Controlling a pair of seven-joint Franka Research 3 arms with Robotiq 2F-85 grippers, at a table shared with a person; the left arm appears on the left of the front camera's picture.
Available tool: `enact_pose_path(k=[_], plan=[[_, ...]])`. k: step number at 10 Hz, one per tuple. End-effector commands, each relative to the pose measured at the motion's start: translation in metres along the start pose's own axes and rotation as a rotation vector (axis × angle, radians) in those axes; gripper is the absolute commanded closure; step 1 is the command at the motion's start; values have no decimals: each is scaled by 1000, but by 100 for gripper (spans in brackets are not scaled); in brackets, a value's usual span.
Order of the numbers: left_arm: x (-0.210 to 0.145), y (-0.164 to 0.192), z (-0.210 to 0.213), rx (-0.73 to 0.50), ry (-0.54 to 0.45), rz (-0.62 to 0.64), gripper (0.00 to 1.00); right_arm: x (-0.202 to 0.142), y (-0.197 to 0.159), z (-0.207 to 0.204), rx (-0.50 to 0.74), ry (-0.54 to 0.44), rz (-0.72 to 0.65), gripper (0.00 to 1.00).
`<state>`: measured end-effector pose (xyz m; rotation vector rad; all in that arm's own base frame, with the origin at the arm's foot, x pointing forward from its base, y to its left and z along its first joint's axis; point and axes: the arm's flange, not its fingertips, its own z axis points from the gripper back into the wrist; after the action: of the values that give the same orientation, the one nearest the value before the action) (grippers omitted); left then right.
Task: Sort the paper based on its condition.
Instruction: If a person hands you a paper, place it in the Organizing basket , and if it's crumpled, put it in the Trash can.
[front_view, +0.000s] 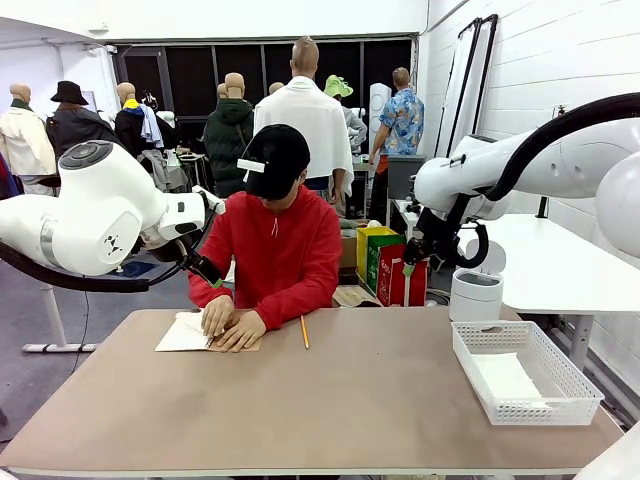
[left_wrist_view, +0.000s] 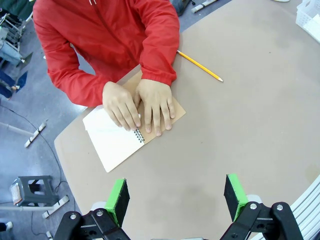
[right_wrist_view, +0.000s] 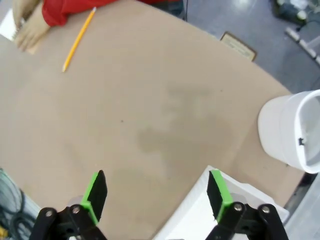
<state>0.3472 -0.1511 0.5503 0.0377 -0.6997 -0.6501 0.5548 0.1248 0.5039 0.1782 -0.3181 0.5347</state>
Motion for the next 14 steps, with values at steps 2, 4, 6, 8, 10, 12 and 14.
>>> enact_pose_path(k=[2,4,6,8,10,12,14], plan=[[0,0,0,1,0,-1,0,3,2,0,-2,-20,-28,0],[0,0,0,1,0,-1,0,3,2,0,-2,-20,-28,0],[0,0,0,1,0,-1,0,-1,13,2,40,3,13,0],[0,0,0,1,0,-1,0,-16,42,13,43,-57,63,0],[0,0,0,1,0,-1,0,-29,61,24,72,-108,119,0],[0,0,0,1,0,-1,0,-48,82,40,71,-211,177,0],[0,0,0,1,0,-1,0,-62,94,48,65,-280,228,0]])
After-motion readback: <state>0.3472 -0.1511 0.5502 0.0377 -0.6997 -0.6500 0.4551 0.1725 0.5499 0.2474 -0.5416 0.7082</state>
